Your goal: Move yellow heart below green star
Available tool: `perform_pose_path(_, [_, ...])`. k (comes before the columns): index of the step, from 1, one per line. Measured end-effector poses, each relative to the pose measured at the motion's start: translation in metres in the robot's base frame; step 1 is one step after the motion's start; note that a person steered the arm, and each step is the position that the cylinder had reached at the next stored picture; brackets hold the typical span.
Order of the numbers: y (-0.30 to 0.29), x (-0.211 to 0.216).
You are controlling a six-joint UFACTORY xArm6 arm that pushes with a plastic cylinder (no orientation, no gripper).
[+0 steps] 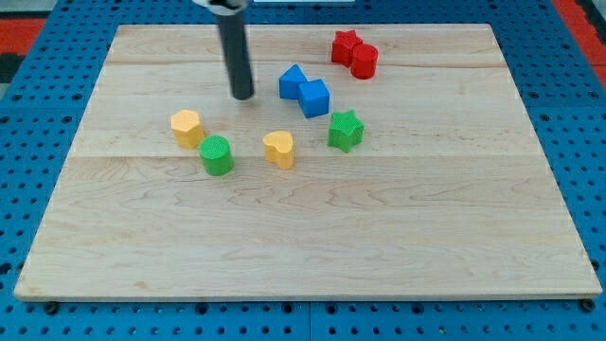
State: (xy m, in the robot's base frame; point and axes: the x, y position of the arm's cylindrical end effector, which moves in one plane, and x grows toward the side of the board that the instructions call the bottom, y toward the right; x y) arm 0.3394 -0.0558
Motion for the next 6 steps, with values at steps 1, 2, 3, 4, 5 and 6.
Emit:
perform_pose_path(1, [0.011,0.034])
perform_pose_path(2, [0.002,0.074])
perform_pose_path(3, [0.007,0.114])
perform_pose_path(4, [0.055,0.117])
perform_pose_path(5, [0.069,0.125])
perform_pose_path(6, [0.064,0.129])
